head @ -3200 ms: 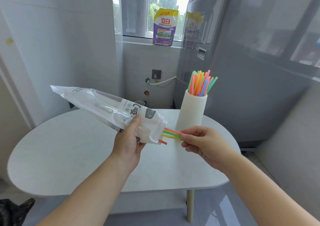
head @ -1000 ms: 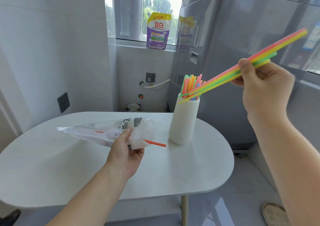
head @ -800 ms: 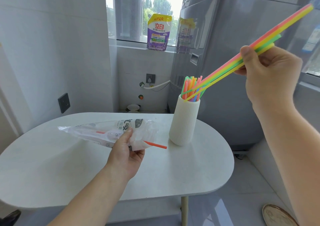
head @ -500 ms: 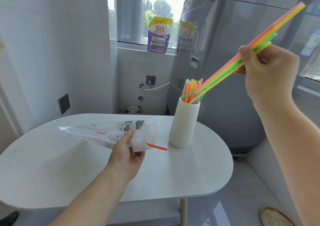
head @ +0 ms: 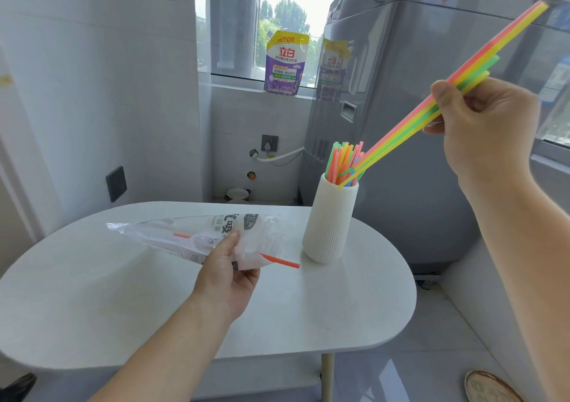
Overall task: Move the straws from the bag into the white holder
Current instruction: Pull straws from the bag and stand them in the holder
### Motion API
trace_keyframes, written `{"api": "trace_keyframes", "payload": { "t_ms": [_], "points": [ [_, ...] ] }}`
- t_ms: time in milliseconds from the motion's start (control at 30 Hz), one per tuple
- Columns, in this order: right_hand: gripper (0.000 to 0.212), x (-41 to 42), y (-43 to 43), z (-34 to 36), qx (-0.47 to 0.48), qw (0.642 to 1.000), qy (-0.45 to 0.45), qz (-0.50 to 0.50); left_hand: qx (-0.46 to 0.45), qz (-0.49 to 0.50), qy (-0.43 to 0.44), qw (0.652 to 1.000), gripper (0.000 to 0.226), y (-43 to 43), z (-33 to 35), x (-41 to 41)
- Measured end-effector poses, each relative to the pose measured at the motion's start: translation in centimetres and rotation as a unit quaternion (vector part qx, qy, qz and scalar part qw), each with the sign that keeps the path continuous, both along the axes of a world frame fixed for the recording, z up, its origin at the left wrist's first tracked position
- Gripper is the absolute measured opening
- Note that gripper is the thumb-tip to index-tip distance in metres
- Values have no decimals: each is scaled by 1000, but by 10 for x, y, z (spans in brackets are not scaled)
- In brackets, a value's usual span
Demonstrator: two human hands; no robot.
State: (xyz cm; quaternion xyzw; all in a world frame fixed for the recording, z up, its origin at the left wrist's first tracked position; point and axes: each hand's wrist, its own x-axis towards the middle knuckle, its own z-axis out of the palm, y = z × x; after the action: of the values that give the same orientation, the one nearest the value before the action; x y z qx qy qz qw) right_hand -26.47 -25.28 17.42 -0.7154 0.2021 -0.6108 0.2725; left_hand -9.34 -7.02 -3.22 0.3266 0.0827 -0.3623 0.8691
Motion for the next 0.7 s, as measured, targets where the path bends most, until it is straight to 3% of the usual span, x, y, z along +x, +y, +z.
{"api": "trace_keyframes", "payload": {
  "t_ms": [167, 467, 700],
  "points": [
    [22, 9, -4, 3, -5, 1000, 12, -9, -6, 3, 2, 1000, 31, 0, -1, 1],
    [16, 28, -12, 10, -22, 997, 59, -33, -4, -9, -1, 1000, 19, 1, -2, 2],
    [15, 25, -17, 17, -6, 998, 52, -47, 1, 2, 0, 1000, 30, 0, 0, 2]
  ]
}}
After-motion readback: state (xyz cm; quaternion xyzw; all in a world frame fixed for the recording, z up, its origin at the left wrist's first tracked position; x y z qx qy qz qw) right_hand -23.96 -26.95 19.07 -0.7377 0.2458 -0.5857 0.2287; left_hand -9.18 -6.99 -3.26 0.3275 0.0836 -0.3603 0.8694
